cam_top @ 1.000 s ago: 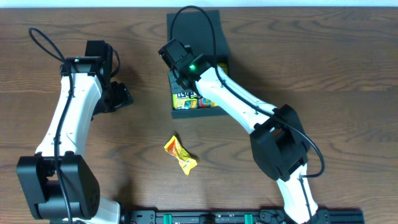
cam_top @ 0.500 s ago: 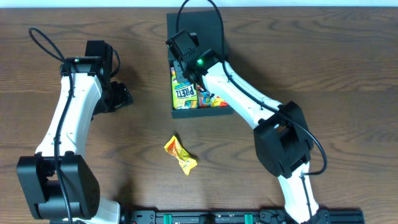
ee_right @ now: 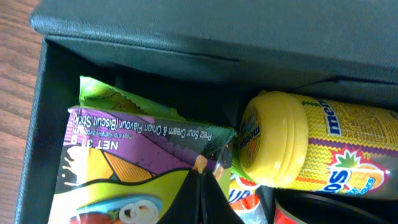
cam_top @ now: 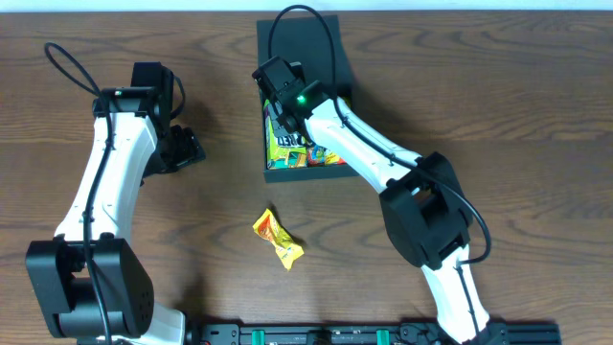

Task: Pack container
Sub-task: 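Push the Pretzel box down along the box's left side and release, then reach the right gripper to the yellow candy packet and grasp it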

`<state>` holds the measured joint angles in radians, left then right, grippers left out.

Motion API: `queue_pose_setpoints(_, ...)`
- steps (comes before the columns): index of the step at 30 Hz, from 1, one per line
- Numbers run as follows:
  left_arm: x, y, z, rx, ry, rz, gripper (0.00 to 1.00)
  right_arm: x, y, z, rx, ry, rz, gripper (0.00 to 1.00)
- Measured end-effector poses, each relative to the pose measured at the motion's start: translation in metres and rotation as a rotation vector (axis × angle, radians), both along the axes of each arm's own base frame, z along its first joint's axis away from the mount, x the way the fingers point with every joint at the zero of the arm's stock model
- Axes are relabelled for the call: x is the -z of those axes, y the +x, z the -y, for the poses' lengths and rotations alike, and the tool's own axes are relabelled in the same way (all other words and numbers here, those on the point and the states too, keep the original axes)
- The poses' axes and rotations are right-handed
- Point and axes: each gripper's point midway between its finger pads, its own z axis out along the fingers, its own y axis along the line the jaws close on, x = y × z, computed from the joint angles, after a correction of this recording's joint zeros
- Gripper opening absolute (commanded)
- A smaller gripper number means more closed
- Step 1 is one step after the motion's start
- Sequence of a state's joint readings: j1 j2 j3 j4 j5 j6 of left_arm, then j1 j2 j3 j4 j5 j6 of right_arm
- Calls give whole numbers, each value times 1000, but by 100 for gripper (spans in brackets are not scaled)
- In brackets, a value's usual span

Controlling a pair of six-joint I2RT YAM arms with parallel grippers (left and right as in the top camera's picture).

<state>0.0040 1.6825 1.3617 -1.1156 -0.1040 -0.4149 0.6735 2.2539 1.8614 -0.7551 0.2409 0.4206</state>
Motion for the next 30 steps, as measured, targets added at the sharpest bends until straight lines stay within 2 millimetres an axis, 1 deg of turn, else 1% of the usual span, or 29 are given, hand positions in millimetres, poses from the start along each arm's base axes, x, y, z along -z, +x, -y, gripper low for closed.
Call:
queue_pose_setpoints(4,0,0,0,0,0,0,95,-6,-6,3,-3,-19,-8,2)
queue_pose_setpoints(6,0,0,0,0,0,-1,95,-15,-10,6,-2,-30,-2,1)
queue_pose_setpoints(8,0,0,0,0,0,0,95,-26,-16,9,-4,-44,2,2)
queue_pose_setpoints(11,0,0,0,0,0,0,95,-53,-27,11,-13,-48,23,2)
queue_pose_setpoints(13,0,0,0,0,0,0,95,-71,-40,15,-23,-60,21,12)
queue_pose_setpoints(14,0,0,0,0,0,-1,95,-88,-55,18,-47,-77,19,19)
queue_pose_setpoints(16,0,0,0,0,0,-1,95,-101,-69,20,-85,-97,14,26)
queue_pose_setpoints(17,0,0,0,0,0,0,95,-108,-83,22,-118,-123,-3,30)
queue_pose_setpoints(20,0,0,0,0,0,0,95,-120,-121,22,-255,-209,-41,48)
queue_pose_setpoints(22,0,0,0,0,0,0,95,-120,-143,19,-351,-262,-63,60)
queue_pose_setpoints(24,0,0,0,0,0,0,95,-114,-165,18,-436,-304,-84,70)
queue_pose_setpoints(25,0,0,0,0,0,-1,95,-108,-178,18,-496,-333,-93,76)
queue_pose_setpoints(28,0,0,0,0,0,0,95,-90,-202,24,-572,-364,-111,86)
queue_pose_setpoints(30,0,0,0,0,0,0,95,-79,-215,23,-621,-347,-103,93)
